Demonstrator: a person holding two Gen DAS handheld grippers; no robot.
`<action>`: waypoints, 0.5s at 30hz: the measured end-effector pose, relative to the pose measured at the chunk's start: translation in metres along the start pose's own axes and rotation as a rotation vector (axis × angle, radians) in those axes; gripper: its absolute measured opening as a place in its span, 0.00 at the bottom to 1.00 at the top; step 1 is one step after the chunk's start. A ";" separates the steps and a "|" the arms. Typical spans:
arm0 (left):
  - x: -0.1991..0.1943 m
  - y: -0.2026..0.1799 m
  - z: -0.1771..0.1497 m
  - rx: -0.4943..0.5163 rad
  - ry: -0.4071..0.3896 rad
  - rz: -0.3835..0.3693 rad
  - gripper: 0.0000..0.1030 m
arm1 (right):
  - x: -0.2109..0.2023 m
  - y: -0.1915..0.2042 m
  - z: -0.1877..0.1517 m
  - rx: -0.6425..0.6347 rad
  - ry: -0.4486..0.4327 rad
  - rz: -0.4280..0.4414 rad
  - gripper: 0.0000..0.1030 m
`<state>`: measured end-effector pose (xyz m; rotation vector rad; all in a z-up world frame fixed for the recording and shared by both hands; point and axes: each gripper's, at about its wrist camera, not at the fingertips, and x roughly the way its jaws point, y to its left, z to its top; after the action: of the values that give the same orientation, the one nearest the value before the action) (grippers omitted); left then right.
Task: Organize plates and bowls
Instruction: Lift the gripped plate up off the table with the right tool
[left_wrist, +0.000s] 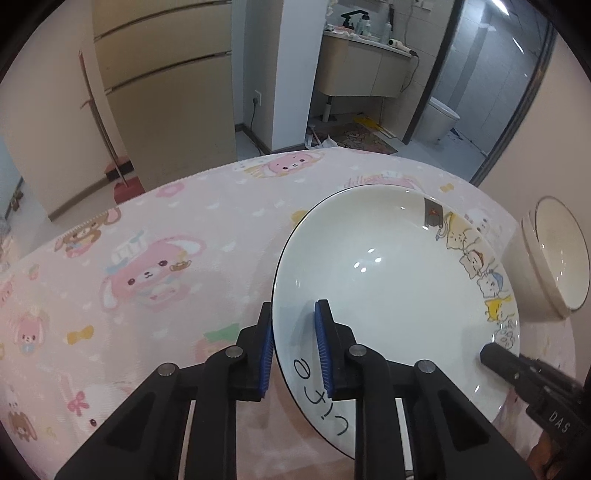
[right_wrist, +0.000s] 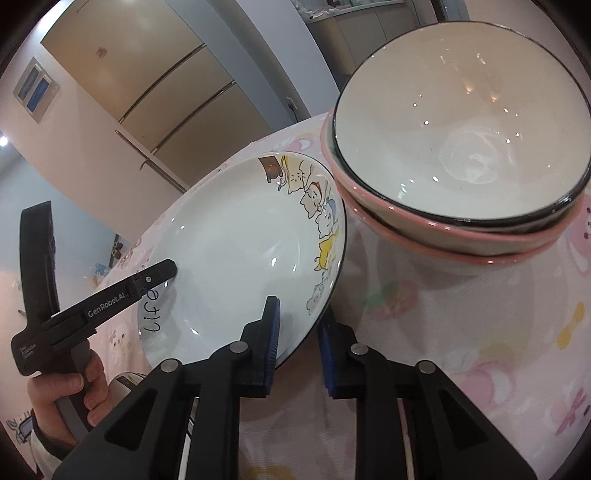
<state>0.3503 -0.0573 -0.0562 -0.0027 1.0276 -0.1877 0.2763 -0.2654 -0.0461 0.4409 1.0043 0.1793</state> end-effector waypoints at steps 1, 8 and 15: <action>-0.003 -0.001 -0.001 0.010 -0.007 0.004 0.21 | 0.000 0.000 0.002 0.002 0.000 -0.002 0.19; -0.029 0.001 0.003 0.013 -0.063 0.009 0.17 | -0.008 0.007 0.006 -0.001 -0.016 0.017 0.19; -0.063 0.009 0.005 -0.008 -0.124 0.021 0.17 | -0.028 0.024 0.012 -0.031 -0.049 0.042 0.19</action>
<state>0.3243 -0.0393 -0.0011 -0.0105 0.9046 -0.1620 0.2728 -0.2566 -0.0083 0.4367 0.9433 0.2206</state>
